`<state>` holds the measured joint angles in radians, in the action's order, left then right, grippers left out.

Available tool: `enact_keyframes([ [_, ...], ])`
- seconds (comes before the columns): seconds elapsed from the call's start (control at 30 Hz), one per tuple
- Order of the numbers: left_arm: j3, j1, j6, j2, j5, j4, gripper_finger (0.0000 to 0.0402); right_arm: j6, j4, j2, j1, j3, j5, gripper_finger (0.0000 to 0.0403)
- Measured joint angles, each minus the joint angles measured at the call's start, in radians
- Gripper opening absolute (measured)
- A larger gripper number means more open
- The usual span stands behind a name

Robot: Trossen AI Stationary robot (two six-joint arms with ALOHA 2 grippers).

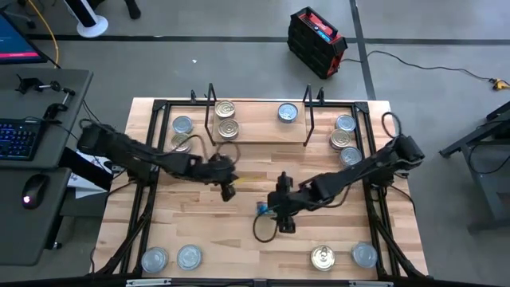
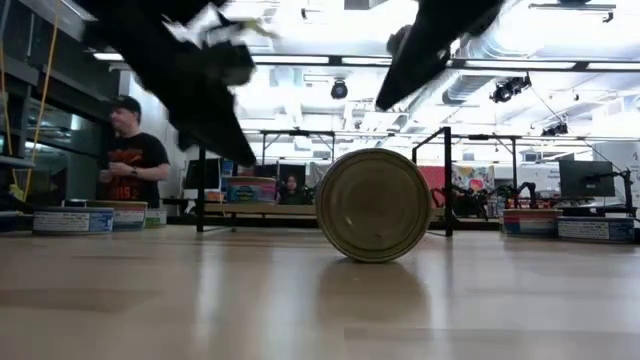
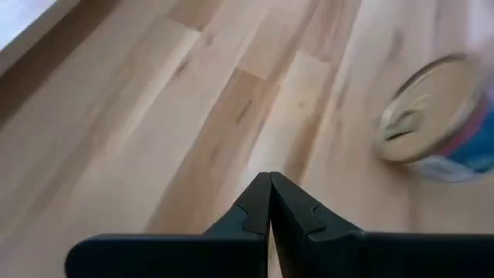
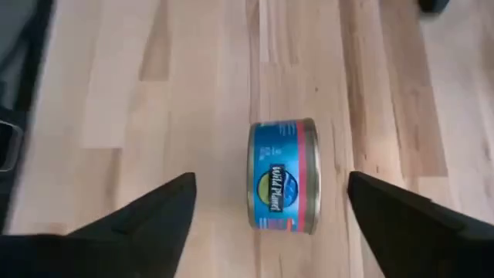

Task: Stack canned seafood by type on shelf
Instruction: Stack the blue pink tuna can on top of the other blue pink tuna can on the shelf

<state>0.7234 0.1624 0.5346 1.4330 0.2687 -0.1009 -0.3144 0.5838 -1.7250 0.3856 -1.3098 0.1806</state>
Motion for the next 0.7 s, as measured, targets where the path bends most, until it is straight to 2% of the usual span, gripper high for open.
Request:
enact_keyframes([
  [0.17, -0.037, 0.139, 0.161, -0.163, 0.144, 0.024, 0.0, 0.054, 0.004, -0.084, -0.019, 0.0, -0.011, 0.0345],
  [0.37, -0.034, 0.296, 0.199, -0.291, 0.34, 0.109, 0.0, 0.065, -0.034, -0.152, -0.04, 0.0, -0.03, 0.0346],
  [0.5, 0.005, 0.358, 0.135, -0.357, 0.461, 0.102, 0.0, 0.063, -0.065, -0.182, -0.053, 0.0, -0.035, 0.0346],
  [0.6, 0.053, 0.379, 0.035, -0.4, 0.506, 0.106, 0.0, 0.066, -0.087, -0.19, -0.055, 0.002, -0.035, 0.0342],
  [0.7, 0.11, 0.393, -0.081, -0.44, 0.536, 0.102, 0.0, 0.072, -0.093, -0.185, -0.054, 0.002, -0.009, 0.0314],
])
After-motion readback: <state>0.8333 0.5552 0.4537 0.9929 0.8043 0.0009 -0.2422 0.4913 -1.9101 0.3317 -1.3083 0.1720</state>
